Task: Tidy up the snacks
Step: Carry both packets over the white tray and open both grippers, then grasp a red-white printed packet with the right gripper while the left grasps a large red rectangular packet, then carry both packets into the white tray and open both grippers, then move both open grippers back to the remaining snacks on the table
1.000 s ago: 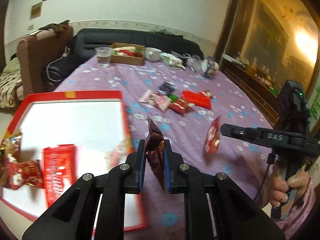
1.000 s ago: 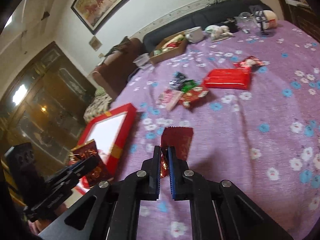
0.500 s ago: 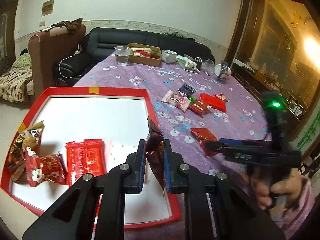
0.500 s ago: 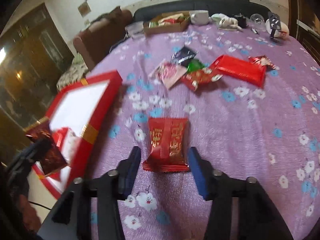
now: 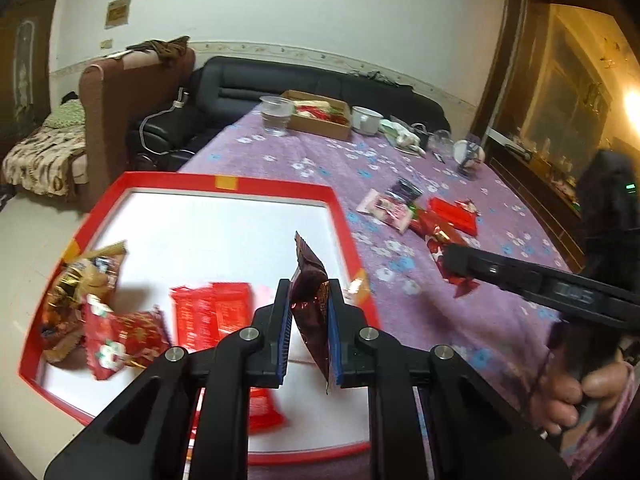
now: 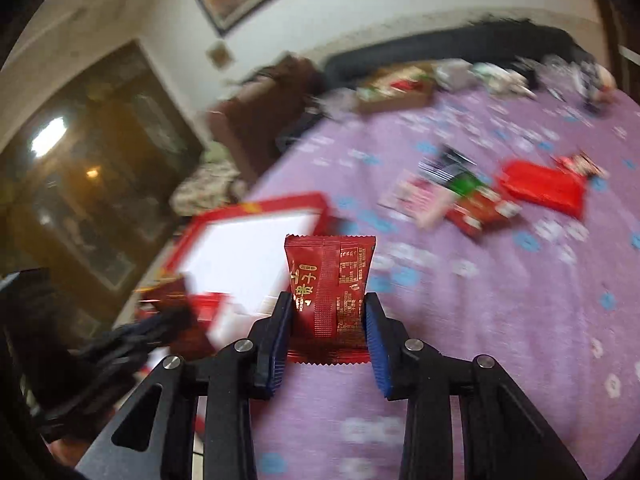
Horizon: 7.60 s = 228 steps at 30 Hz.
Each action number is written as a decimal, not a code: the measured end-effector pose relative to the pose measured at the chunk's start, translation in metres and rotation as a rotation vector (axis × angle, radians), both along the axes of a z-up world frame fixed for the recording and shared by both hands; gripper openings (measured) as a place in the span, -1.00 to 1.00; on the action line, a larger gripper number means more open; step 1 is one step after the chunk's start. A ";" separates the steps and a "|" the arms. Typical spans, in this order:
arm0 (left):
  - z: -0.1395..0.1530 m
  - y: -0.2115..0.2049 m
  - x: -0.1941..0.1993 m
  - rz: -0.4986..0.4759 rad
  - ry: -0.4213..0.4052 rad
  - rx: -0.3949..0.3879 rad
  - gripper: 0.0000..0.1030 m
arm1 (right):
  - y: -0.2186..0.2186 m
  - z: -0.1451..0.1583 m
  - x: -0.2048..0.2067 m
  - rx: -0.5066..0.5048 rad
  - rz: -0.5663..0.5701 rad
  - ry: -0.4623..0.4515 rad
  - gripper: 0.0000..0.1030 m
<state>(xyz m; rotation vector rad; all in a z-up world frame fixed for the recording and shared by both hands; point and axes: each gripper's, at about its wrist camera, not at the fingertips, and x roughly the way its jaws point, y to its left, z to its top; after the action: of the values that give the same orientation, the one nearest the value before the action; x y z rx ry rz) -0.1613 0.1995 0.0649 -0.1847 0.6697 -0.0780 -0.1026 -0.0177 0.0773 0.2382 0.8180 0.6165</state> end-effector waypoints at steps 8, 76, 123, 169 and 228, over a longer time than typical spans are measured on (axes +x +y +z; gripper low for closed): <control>-0.008 0.019 0.000 0.071 0.022 0.041 -0.73 | 0.067 0.000 -0.016 0.046 0.163 0.004 -0.32; -0.037 -0.107 0.028 -0.143 0.118 0.335 0.34 | -0.178 -0.067 0.234 -0.118 -0.688 0.275 -0.11; -0.053 -0.231 0.222 -0.467 0.349 0.358 0.50 | -0.226 -0.076 0.155 0.134 -0.429 0.250 -0.50; 0.025 -0.127 0.012 -0.248 0.002 0.093 -0.14 | -0.165 -0.030 0.103 0.118 -0.275 0.051 -0.57; 0.010 0.015 -0.020 0.217 -0.027 0.246 0.55 | -0.008 -0.024 0.030 0.090 -0.055 0.059 0.05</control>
<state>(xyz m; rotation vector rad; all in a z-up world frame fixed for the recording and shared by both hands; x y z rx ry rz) -0.1811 0.2145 0.0753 -0.0190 0.6233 0.2090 -0.0724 -0.0260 0.0533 0.3606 0.8388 0.5977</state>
